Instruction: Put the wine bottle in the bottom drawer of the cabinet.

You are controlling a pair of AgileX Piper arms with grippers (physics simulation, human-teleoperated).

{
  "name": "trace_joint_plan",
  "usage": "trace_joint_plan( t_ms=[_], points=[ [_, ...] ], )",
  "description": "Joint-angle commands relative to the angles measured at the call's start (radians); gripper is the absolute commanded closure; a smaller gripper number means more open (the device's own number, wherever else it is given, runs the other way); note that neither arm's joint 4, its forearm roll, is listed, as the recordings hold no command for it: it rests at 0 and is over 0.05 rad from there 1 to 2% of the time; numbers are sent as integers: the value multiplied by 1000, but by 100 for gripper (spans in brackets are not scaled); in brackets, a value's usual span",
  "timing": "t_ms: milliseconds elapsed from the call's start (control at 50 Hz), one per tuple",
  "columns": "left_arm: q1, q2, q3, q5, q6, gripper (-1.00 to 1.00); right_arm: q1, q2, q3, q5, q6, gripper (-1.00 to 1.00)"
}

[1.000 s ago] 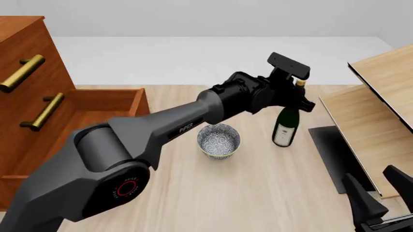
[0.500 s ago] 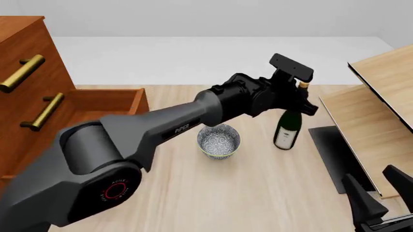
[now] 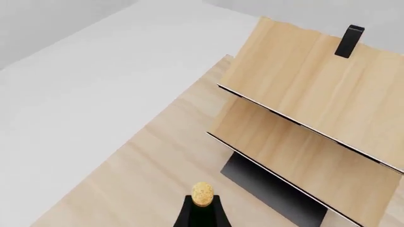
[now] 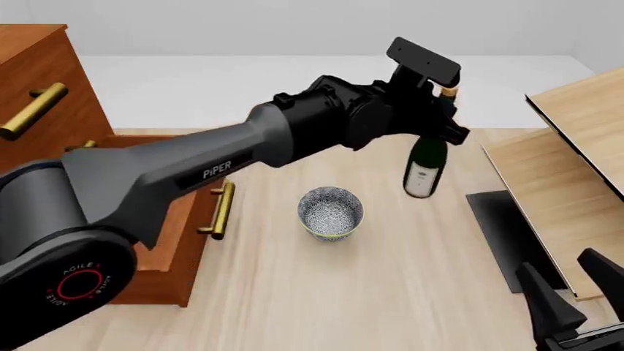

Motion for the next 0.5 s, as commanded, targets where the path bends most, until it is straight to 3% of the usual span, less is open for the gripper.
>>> trace_joint_plan(
  t_ms=[20, 500],
  points=[
    [14, -117, 53, -13, 37, 100, 3, 0, -2, -3, -1, -100],
    [148, -361, 148, 30, 87, 100, 7, 3, -7, -8, -10, -100]
  ],
)
